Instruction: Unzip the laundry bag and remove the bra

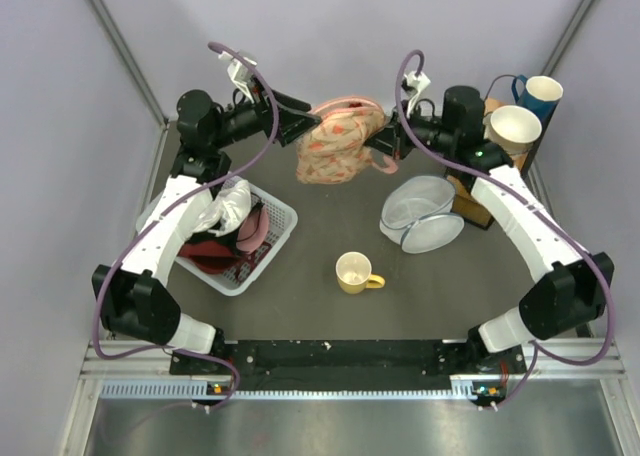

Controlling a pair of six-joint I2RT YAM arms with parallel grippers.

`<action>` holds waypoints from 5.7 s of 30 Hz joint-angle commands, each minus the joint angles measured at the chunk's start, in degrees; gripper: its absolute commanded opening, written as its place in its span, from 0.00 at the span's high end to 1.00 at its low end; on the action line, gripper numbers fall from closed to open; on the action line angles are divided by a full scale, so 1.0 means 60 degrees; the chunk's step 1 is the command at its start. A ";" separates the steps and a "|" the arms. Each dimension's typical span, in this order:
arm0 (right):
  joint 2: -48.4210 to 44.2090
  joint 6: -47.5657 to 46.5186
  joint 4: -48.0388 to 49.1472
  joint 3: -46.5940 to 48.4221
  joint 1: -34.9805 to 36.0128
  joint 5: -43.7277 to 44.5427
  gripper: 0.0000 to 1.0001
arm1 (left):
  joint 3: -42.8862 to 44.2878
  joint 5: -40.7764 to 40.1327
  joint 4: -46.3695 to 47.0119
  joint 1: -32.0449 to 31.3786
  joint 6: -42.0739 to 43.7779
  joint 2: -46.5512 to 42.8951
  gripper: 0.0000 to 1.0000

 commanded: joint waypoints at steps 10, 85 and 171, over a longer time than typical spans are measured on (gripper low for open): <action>0.0848 -0.5316 -0.7759 0.5443 0.0536 0.0985 1.00 | 0.3730 -0.0187 -0.6186 0.0399 0.4081 0.0426 0.06; -0.0308 0.6255 0.3197 0.0610 -0.0577 -0.4242 0.41 | 0.1067 0.1497 -0.2996 -0.1139 0.4756 0.0119 1.00; -0.0120 0.5799 0.3282 0.0711 -0.0123 -0.4006 0.49 | 0.0789 0.1790 -0.2732 -0.0729 0.4551 -0.0364 1.00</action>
